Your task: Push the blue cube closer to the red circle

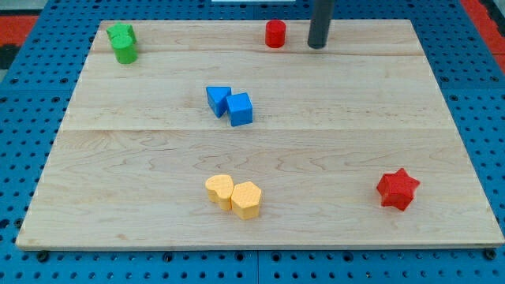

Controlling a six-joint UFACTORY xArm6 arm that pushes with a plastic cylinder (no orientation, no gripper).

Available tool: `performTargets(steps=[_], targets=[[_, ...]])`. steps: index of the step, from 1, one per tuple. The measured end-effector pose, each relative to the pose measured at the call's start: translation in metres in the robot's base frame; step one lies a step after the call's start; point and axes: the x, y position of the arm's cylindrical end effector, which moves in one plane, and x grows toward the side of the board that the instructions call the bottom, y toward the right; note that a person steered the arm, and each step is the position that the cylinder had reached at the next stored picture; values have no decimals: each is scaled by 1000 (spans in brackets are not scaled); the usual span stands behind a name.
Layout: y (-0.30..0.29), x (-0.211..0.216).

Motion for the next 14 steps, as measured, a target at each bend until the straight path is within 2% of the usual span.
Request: performTargets(steps=[1,2,3,4,5,7,9,10,11,12,13,14], targets=[[-58,-2],[-13,38],[24,145],[15,205],[-8,216],[-55,218],[-67,214],[-69,198],[-150,185],[-148,146],[-121,137],[-129,71]])
